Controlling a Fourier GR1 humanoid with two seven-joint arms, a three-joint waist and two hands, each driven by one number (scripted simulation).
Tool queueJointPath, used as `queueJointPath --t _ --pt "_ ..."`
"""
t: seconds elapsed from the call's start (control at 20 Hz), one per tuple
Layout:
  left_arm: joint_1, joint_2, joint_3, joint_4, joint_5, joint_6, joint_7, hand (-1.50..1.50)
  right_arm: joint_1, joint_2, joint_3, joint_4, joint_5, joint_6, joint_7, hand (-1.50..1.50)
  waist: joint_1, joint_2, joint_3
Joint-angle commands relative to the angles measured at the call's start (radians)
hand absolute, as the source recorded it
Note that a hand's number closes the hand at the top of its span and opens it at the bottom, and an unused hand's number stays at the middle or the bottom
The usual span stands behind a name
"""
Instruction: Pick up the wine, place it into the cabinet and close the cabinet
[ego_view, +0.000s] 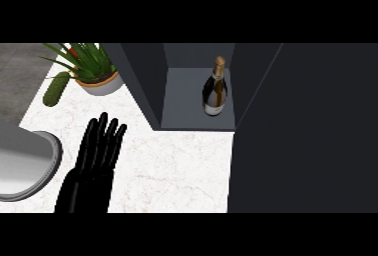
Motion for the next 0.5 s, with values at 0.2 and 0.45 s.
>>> queueJointPath --t 0.2,0.45 --pt "0.231 0.171 0.153 -0.218 0.04 -0.025 0.0 -1.5 0.091 -0.053 0.133 -0.148 -0.172 0.054 0.192 1.5 0.0 -0.001 -0.001" --pt "0.429 0.197 0.217 -0.246 0.067 -0.143 -0.112 -1.5 0.094 0.044 0.338 -0.167 -0.05 -0.007 0.205 1.5 0.002 -0.001 -0.002"
